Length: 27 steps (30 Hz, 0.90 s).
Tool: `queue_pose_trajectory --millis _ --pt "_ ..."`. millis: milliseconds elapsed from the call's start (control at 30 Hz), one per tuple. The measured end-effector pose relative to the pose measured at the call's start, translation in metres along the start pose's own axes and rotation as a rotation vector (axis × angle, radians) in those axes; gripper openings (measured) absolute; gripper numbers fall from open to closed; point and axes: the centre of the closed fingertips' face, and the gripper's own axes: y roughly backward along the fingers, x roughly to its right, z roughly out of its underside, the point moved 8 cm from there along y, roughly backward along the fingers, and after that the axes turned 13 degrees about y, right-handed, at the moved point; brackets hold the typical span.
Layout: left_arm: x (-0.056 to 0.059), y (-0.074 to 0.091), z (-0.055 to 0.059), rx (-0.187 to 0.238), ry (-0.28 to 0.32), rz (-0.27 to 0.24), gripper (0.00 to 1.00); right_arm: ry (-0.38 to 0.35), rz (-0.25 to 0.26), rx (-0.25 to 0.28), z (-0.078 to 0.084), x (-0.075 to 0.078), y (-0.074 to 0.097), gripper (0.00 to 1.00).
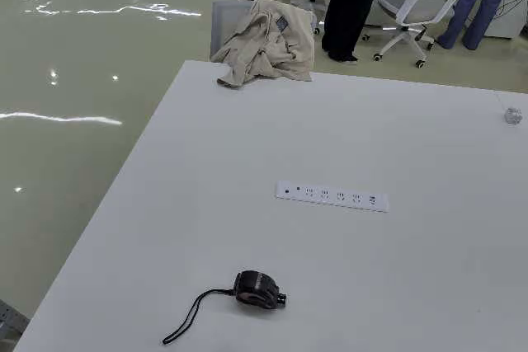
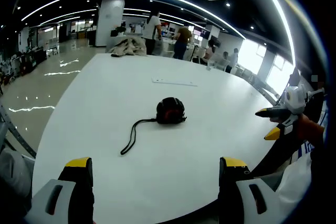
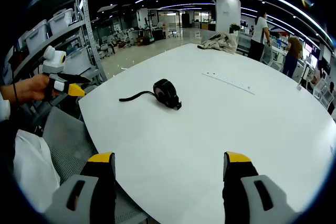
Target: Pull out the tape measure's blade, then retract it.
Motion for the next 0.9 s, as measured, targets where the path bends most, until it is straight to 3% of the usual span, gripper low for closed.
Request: queue_pose_trajectory --millis 900 --pt "0.0100 -0.0072 -0.0070 -0.011 -0.025 0.015 0.98 -0.026 0.011 0.004 0.0067 0.0032 0.0019 0.86"
